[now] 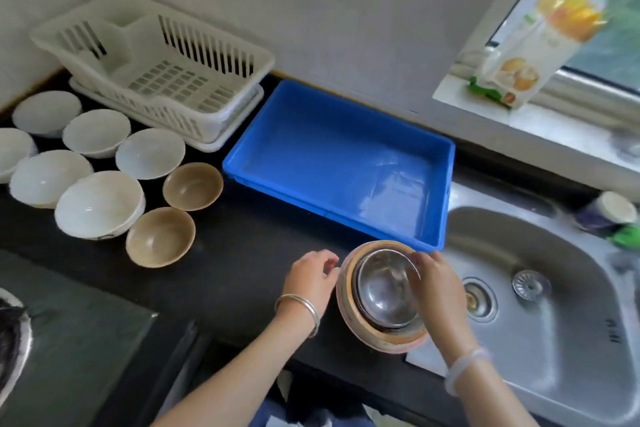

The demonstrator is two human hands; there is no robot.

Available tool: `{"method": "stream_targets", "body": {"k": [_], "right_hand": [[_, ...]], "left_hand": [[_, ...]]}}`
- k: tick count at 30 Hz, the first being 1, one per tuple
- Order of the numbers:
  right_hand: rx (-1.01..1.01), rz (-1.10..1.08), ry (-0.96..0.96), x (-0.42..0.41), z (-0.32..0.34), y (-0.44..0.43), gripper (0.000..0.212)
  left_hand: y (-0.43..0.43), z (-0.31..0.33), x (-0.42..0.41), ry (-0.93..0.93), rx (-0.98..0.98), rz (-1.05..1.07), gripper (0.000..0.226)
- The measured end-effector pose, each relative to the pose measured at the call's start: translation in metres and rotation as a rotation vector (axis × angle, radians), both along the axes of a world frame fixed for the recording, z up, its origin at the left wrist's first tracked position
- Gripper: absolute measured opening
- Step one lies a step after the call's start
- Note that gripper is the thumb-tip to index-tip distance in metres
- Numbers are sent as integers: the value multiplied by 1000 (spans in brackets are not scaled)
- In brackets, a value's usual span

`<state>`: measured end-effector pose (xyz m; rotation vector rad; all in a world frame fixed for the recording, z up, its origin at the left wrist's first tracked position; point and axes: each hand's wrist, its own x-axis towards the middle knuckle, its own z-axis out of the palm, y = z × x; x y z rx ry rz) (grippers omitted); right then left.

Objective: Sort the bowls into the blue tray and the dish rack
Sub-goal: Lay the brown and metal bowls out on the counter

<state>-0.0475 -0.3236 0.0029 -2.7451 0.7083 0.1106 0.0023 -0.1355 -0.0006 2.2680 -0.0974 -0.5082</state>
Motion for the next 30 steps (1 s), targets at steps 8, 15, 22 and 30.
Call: {"method": "stream_targets", "body": {"k": [8, 15, 22, 30], "right_hand": [[0, -121, 0, -11, -16, -9, 15], [171, -199, -74, -17, -11, -24, 5], [259, -284, -165, -35, 0, -39, 5], [276, -326, -160, -41, 11, -48, 9]], "left_hand": [[-32, -13, -10, -6, 44, -115, 30], [-39, -16, -10, -3, 7, -92, 29], [-51, -12, -4, 80, 24, -6, 12], [-59, -4, -3, 103, 24, -73, 4]]}}
